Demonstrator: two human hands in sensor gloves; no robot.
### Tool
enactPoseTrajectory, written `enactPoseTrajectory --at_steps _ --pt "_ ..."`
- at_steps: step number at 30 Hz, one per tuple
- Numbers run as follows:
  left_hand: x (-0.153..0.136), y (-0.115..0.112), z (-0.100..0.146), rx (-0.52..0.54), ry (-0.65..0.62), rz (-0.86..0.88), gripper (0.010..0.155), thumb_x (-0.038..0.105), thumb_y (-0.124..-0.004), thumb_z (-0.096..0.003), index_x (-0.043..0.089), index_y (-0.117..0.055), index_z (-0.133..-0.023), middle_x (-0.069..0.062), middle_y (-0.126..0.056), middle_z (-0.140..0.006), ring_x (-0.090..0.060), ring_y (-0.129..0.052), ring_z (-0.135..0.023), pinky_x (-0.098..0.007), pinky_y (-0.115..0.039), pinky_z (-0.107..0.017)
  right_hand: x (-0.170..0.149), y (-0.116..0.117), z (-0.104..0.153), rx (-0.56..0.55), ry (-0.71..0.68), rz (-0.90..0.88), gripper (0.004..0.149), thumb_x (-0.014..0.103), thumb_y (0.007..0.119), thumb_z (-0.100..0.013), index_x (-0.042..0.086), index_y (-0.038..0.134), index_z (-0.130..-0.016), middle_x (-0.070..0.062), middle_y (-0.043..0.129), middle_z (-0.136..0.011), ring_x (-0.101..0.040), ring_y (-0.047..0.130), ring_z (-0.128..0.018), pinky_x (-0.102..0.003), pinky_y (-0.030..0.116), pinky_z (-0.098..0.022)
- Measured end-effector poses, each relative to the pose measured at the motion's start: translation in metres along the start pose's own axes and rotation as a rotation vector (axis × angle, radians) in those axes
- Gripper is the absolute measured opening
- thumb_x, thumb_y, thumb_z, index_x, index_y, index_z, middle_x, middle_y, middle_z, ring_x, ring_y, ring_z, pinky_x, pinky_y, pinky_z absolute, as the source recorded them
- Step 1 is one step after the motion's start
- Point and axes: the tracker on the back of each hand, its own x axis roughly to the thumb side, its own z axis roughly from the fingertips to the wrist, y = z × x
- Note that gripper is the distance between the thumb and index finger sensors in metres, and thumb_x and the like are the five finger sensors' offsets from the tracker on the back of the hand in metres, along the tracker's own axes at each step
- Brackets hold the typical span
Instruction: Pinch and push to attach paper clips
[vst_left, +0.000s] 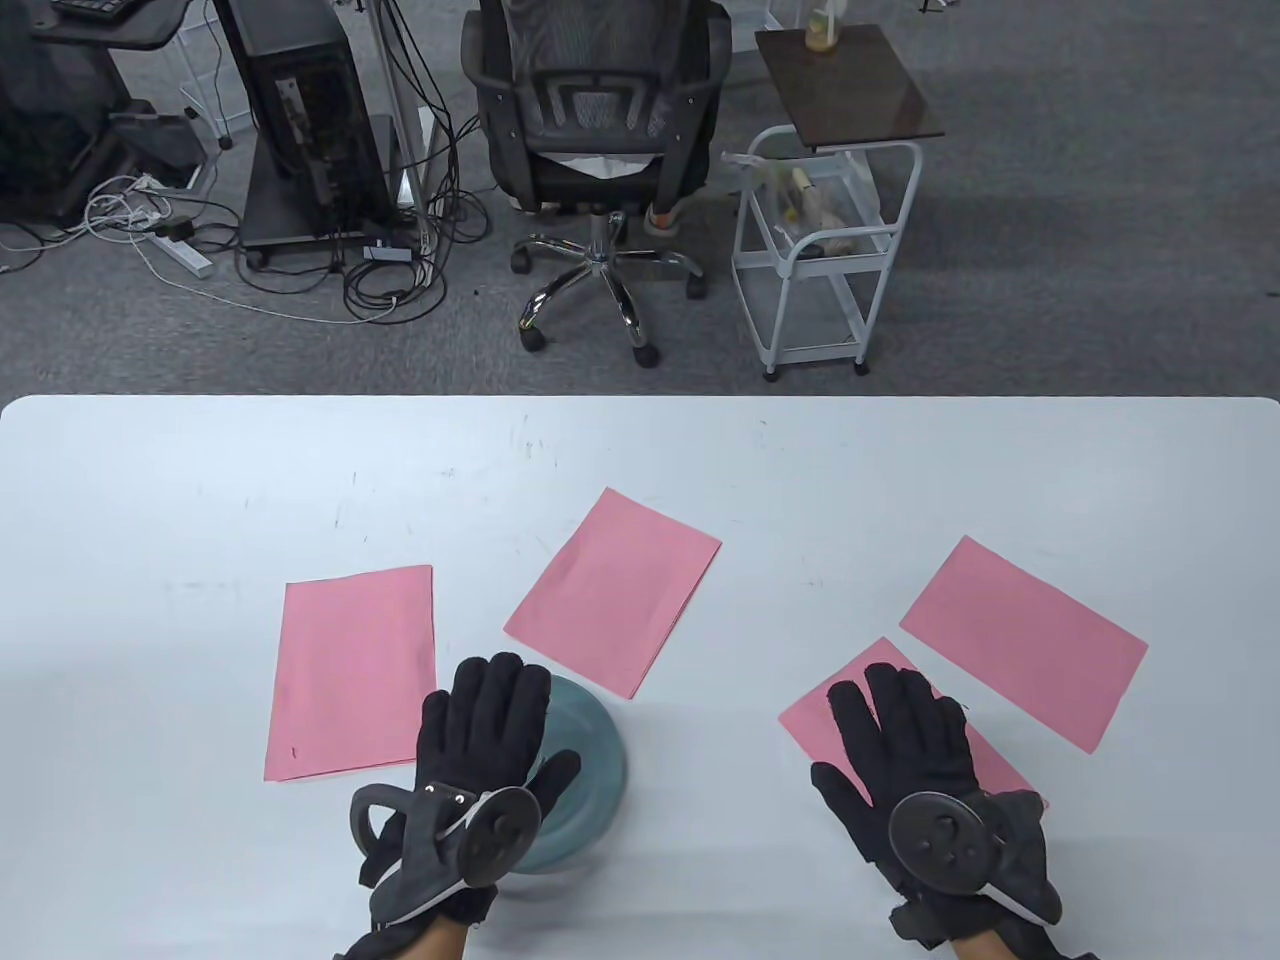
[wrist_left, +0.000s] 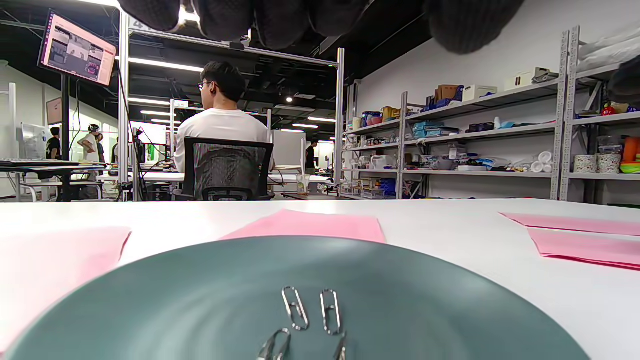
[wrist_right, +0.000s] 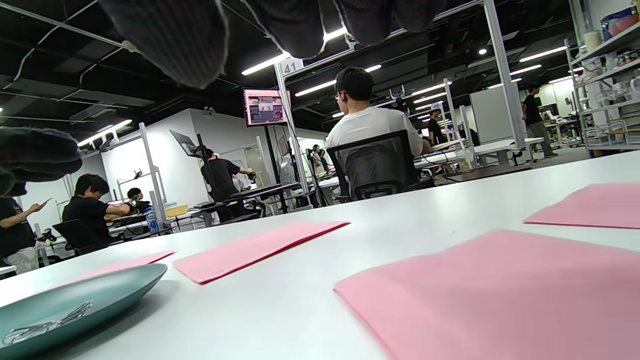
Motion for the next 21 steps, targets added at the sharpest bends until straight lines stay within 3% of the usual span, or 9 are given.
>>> enactPoseTrajectory --at_steps 21 --pt "0.007 0.004 0.003 0.011 -0.016 -0.047 0.078 0.058 -0.066 -0.0578 0.017 -0.044 -0.12 -0.016 -0.049 -0.123 -0.044 -0.048 -0.114 -0.066 -0.05 -0.079 0.015 0.009 0.0 0.04 -0.053 0.01 0.072 0.051 0.067 -0.06 0.016 0.043 -0.119 -0.024 0.033 -0.121 -0.05 0.031 -0.107 -0.063 0.025 -0.074"
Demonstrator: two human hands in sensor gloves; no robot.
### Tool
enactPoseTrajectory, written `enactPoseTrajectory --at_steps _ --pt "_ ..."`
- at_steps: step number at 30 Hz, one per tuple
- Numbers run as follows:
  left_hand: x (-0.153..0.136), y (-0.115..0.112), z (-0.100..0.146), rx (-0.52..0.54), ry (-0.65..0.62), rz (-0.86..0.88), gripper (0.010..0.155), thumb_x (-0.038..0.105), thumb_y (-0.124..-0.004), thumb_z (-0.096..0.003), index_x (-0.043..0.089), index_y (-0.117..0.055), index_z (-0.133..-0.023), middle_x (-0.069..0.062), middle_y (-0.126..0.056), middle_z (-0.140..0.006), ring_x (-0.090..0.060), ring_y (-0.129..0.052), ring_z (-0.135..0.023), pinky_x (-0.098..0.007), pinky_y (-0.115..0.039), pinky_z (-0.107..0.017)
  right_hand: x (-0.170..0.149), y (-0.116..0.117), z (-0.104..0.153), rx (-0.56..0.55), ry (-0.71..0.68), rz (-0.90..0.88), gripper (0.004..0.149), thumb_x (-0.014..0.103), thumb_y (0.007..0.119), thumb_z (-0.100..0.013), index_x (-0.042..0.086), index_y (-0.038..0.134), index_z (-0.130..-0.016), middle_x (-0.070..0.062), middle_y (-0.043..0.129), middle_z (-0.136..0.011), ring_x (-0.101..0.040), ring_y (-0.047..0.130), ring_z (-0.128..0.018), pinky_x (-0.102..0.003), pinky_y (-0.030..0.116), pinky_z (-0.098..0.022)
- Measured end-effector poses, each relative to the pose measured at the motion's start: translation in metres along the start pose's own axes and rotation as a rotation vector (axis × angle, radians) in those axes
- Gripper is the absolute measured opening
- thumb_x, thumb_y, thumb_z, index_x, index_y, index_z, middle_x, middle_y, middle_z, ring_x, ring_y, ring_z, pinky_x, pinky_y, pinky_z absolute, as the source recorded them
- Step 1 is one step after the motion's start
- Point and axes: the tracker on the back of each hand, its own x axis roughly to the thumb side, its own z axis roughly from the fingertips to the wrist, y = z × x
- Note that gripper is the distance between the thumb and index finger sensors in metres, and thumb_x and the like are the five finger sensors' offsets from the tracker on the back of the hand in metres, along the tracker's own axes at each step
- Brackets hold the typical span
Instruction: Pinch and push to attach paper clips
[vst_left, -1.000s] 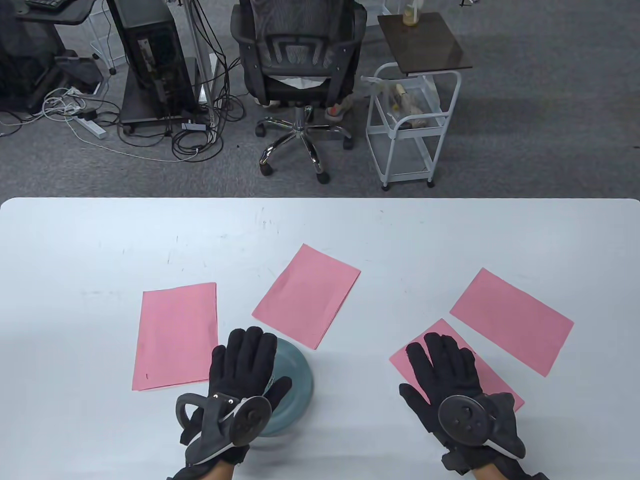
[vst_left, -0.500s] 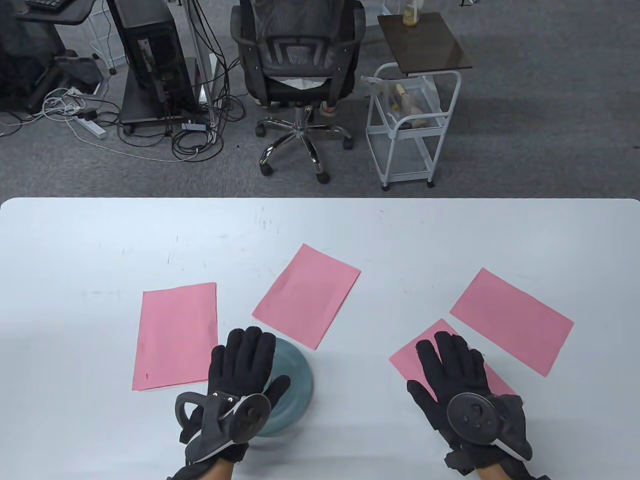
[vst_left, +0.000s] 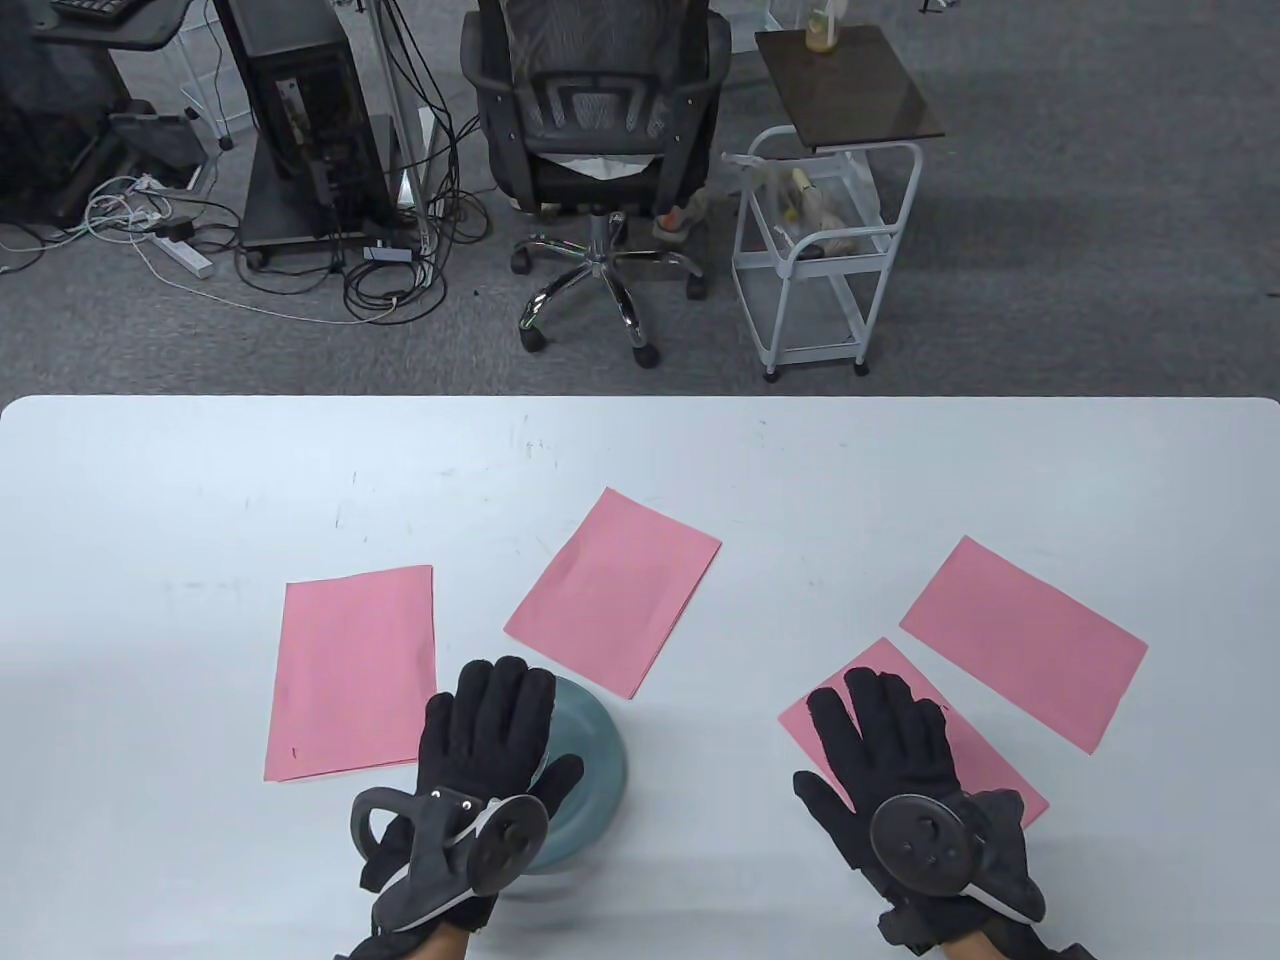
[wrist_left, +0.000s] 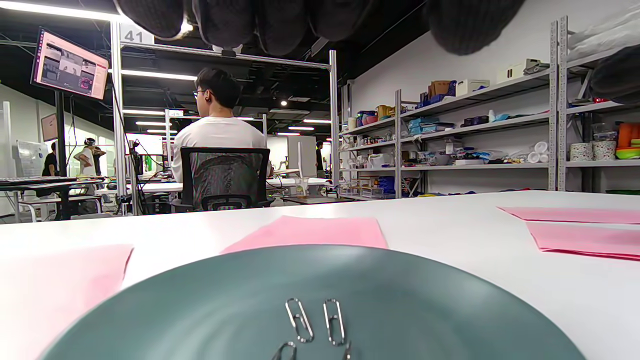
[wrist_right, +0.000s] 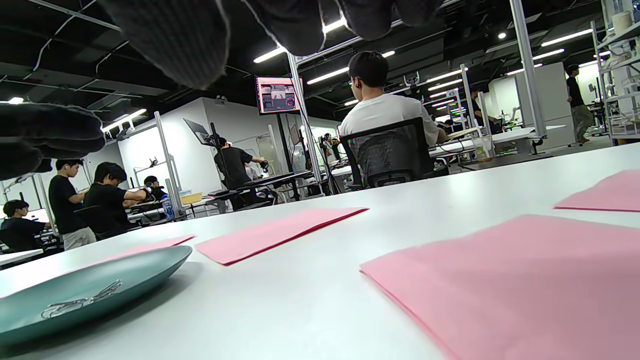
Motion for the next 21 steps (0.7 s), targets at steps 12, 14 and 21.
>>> enactPoseTrajectory --at_steps 12,14,21 --pt "-0.003 0.01 -0.009 0.02 0.095 0.131 0.077 0.058 -0.071 -0.0583 0.015 -0.051 -0.119 -0.018 -0.06 -0.12 -0.045 -0.061 -0.109 -0.063 -0.058 -0.077 0.001 -0.001 -0.001 -0.006 0.019 -0.019 0.072 0.051 0.067 -0.06 0.016 0.043 -0.119 -0.024 0.032 -0.121 -0.05 0.03 -0.108 -0.063 0.023 -0.074" --pt "-0.004 0.012 -0.018 -0.003 0.125 0.155 0.077 0.057 -0.073 -0.0586 0.014 -0.053 -0.119 -0.019 -0.061 -0.12 -0.045 -0.063 -0.108 -0.063 -0.059 -0.076 0.001 -0.001 -0.002 -0.001 0.018 -0.019 0.072 0.051 0.067 -0.06 0.015 0.043 -0.119 -0.024 0.032 -0.121 -0.05 0.03 -0.108 -0.063 0.024 -0.074" --pt "-0.006 0.025 -0.084 -0.189 0.203 -0.061 0.077 0.056 -0.076 -0.0582 0.014 -0.053 -0.119 -0.019 -0.062 -0.119 -0.046 -0.064 -0.107 -0.063 -0.06 -0.076 0.008 -0.001 0.0 0.003 -0.015 -0.01 0.072 0.051 0.067 -0.06 0.015 0.044 -0.119 -0.025 0.033 -0.121 -0.05 0.031 -0.107 -0.063 0.024 -0.074"
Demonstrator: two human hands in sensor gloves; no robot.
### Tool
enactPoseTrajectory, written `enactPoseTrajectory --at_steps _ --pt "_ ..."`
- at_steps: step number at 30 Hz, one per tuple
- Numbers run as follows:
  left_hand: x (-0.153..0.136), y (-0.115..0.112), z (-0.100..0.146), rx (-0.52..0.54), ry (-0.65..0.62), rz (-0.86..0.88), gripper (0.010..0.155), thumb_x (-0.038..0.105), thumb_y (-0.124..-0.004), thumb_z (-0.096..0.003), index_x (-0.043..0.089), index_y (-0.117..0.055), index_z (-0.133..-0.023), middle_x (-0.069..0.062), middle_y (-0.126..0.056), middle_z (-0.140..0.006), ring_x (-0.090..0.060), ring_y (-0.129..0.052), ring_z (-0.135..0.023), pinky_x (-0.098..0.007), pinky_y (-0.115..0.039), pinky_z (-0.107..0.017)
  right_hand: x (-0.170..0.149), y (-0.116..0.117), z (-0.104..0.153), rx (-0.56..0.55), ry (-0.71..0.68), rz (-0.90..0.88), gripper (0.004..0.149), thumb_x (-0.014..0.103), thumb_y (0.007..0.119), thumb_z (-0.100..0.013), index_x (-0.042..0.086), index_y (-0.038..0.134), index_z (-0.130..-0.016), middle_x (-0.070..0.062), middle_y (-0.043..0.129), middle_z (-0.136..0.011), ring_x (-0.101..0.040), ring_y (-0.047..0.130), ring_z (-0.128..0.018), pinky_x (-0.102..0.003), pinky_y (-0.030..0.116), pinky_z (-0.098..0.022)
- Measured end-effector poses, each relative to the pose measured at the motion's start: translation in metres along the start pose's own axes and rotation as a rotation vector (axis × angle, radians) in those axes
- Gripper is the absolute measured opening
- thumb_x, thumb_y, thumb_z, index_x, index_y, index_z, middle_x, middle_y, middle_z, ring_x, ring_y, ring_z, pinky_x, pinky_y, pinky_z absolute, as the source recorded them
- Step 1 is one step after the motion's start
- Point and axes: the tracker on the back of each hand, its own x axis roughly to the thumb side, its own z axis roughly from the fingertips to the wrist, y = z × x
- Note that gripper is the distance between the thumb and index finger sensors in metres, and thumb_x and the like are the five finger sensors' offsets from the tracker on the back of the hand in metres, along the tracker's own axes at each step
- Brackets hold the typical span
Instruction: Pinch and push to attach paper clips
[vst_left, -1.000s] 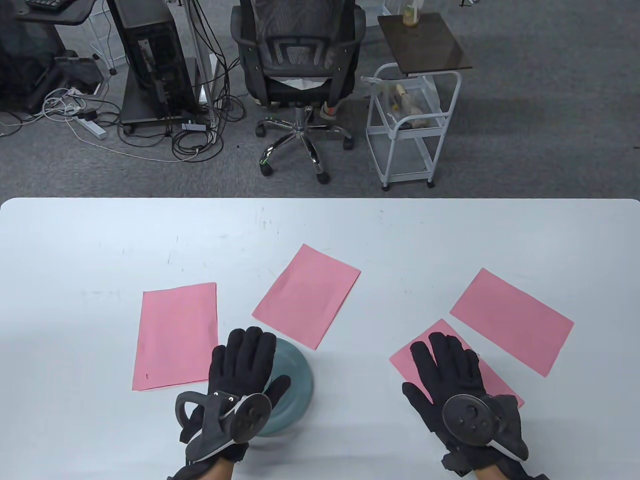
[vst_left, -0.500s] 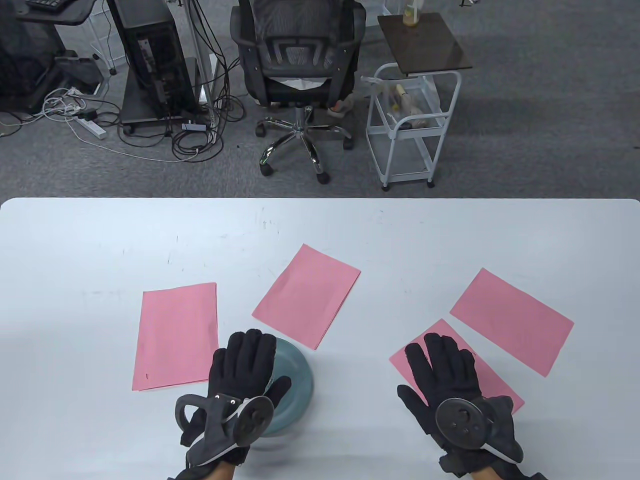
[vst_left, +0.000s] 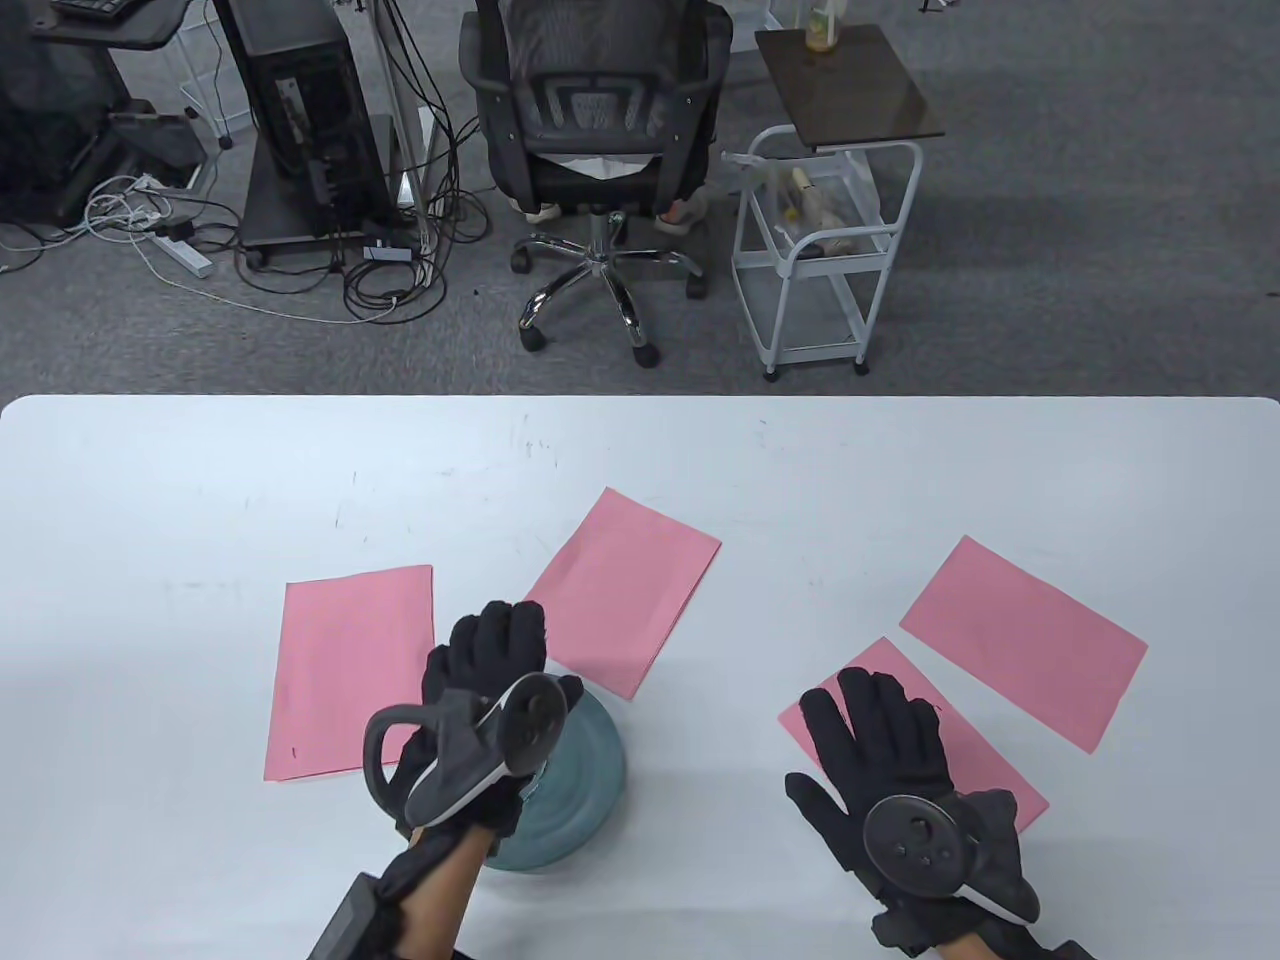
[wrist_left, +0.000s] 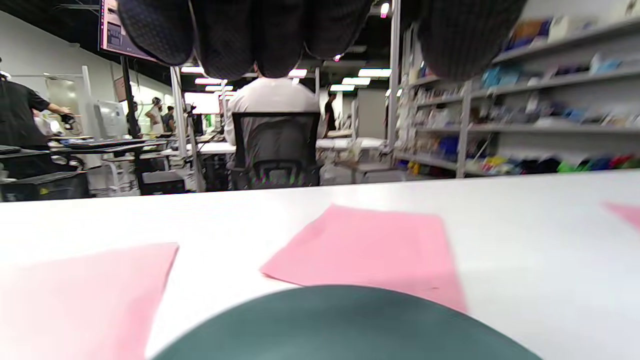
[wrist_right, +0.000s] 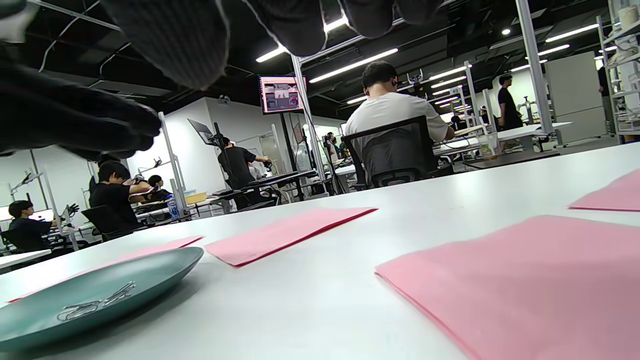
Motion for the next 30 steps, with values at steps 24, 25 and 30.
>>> enactPoseTrajectory --at_steps 24,25,30 --pt "0.022 -0.079 -0.182 -0.42 0.221 -0.069 0.077 0.048 -0.081 -0.0568 0.014 -0.05 -0.118 -0.016 -0.063 -0.118 -0.042 -0.067 -0.107 -0.061 -0.061 -0.077 -0.009 0.001 -0.002 0.016 0.034 -0.025 0.072 0.051 0.067 -0.06 0.014 0.045 -0.118 -0.025 0.034 -0.121 -0.051 0.032 -0.107 -0.062 0.024 -0.074" --pt "0.021 -0.082 -0.184 -0.429 0.229 -0.068 0.077 0.048 -0.081 -0.0566 0.013 -0.05 -0.118 -0.016 -0.063 -0.118 -0.042 -0.067 -0.107 -0.061 -0.06 -0.077 -0.009 0.001 -0.002 0.015 0.035 -0.025 0.072 0.051 0.067 -0.06 0.014 0.045 -0.119 -0.025 0.034 -0.121 -0.051 0.032 -0.107 -0.062 0.024 -0.074" --pt "0.018 -0.098 -0.196 -0.492 0.241 -0.051 0.08 0.048 -0.081 -0.0561 0.013 -0.046 -0.119 -0.017 -0.06 -0.12 -0.042 -0.064 -0.108 -0.062 -0.059 -0.078 -0.009 0.001 -0.001 0.012 0.035 -0.028 0.072 0.051 0.067 -0.06 0.014 0.045 -0.118 -0.025 0.034 -0.121 -0.051 0.032 -0.107 -0.062 0.024 -0.074"
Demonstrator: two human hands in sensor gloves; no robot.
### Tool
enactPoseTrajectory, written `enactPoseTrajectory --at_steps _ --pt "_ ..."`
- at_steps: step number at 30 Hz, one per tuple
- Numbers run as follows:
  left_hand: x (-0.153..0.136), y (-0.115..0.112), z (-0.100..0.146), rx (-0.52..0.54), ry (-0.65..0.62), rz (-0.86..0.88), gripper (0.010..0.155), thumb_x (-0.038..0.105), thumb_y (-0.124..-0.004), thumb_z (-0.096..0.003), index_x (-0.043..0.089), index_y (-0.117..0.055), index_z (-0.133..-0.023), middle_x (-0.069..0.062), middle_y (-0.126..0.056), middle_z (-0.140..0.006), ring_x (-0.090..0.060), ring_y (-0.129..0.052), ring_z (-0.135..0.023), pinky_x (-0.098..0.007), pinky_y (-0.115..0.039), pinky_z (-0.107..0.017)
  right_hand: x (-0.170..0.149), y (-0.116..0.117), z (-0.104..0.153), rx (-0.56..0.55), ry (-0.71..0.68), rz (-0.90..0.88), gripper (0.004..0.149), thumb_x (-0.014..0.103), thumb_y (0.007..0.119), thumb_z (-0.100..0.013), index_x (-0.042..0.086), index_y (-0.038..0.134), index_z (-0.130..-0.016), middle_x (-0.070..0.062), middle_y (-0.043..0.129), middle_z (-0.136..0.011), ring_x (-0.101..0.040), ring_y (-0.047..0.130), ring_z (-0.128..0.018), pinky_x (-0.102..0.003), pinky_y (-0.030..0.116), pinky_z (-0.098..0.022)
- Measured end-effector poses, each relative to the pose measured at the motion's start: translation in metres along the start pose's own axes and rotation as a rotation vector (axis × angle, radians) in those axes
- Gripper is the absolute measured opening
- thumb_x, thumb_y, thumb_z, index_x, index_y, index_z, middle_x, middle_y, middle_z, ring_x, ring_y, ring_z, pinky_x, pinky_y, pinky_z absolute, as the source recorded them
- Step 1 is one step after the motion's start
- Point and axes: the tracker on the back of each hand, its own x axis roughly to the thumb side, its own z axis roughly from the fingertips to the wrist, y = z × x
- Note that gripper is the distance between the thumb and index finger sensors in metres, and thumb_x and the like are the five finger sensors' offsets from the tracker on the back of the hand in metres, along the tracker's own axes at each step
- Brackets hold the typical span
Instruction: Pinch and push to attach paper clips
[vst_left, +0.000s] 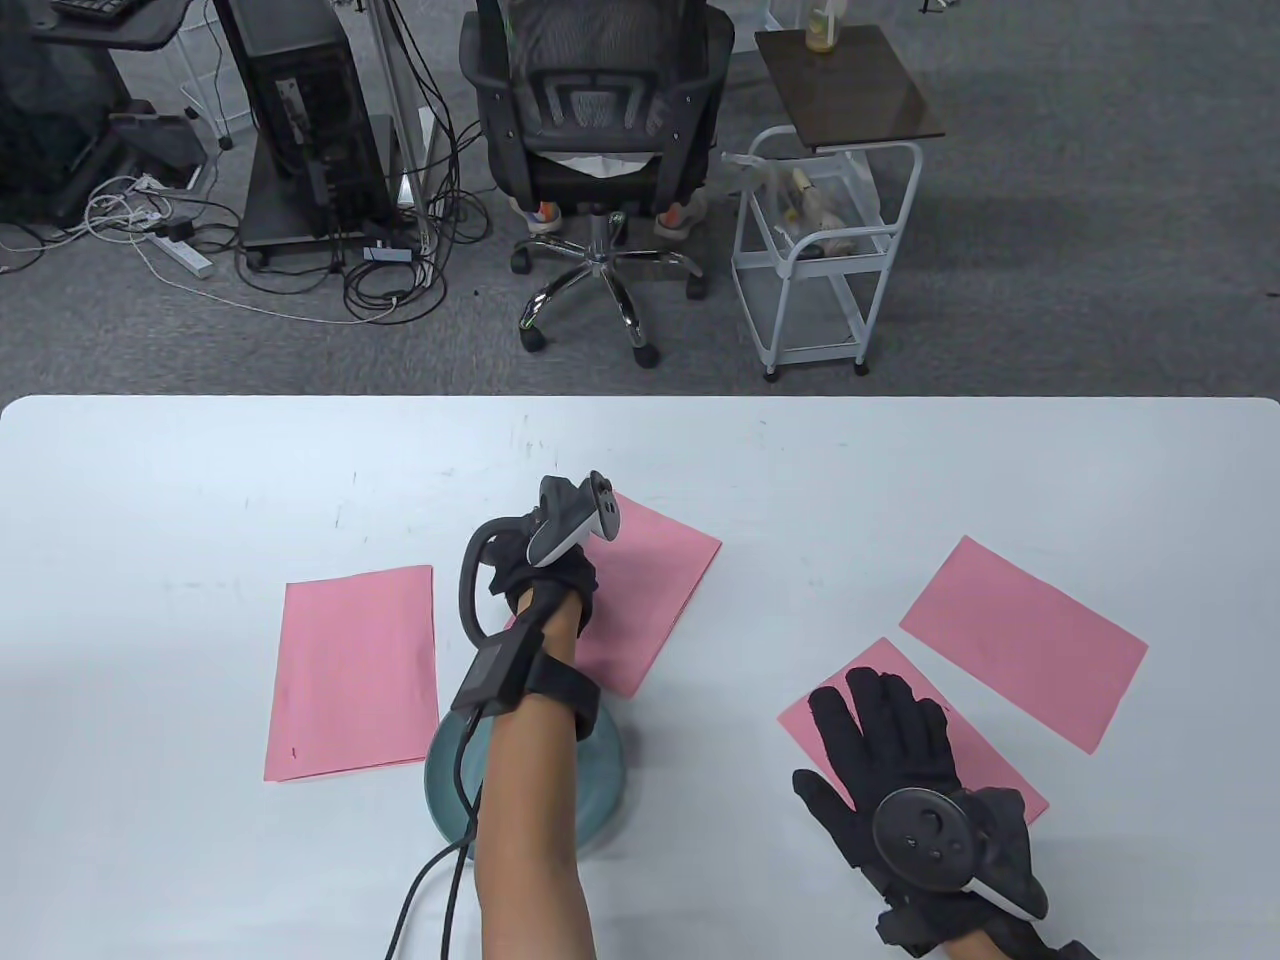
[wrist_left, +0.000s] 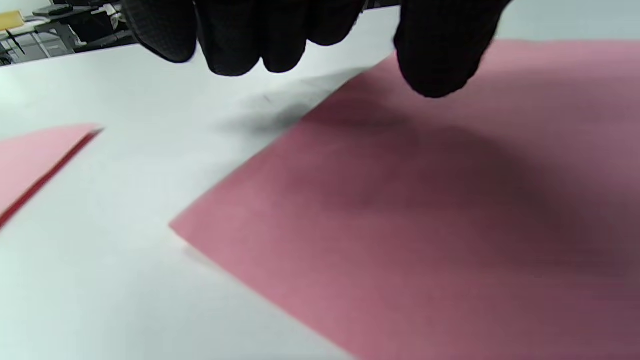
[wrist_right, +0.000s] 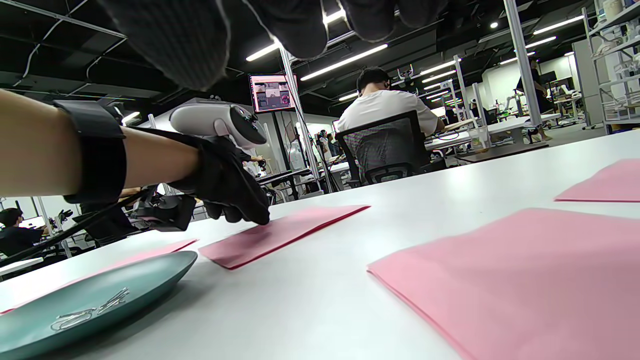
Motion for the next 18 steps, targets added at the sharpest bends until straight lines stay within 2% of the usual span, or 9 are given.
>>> enactPoseTrajectory --at_steps 3,13,18 --pt "0.002 -0.006 -0.006 -0.017 -0.004 0.011 0.081 0.047 -0.082 -0.0557 0.013 -0.045 -0.119 -0.017 -0.058 -0.12 -0.043 -0.062 -0.109 -0.062 -0.058 -0.078 0.0 0.0 0.0 0.004 -0.001 0.003 0.072 0.051 0.067 -0.06 0.014 0.045 -0.118 -0.025 0.034 -0.121 -0.051 0.032 -0.107 -0.062 0.024 -0.074" --pt "0.006 -0.005 -0.004 0.107 -0.009 -0.007 0.078 0.04 -0.087 -0.0535 0.013 -0.051 -0.117 -0.01 -0.075 -0.111 -0.036 -0.077 -0.101 -0.057 -0.066 -0.076 0.0 0.0 0.0 0.014 0.003 0.004 0.072 0.051 0.067 -0.06 0.014 0.045 -0.118 -0.026 0.035 -0.121 -0.051 0.033 -0.107 -0.062 0.024 -0.074" --pt "-0.004 -0.004 -0.007 0.107 0.017 0.086 0.081 0.037 -0.092 -0.0515 0.012 -0.051 -0.117 -0.007 -0.078 -0.108 -0.033 -0.082 -0.097 -0.056 -0.068 -0.075 -0.001 -0.001 -0.001 0.013 0.011 -0.004 0.072 0.051 0.068 -0.06 0.014 0.045 -0.118 -0.026 0.035 -0.121 -0.051 0.033 -0.107 -0.062 0.024 -0.073"
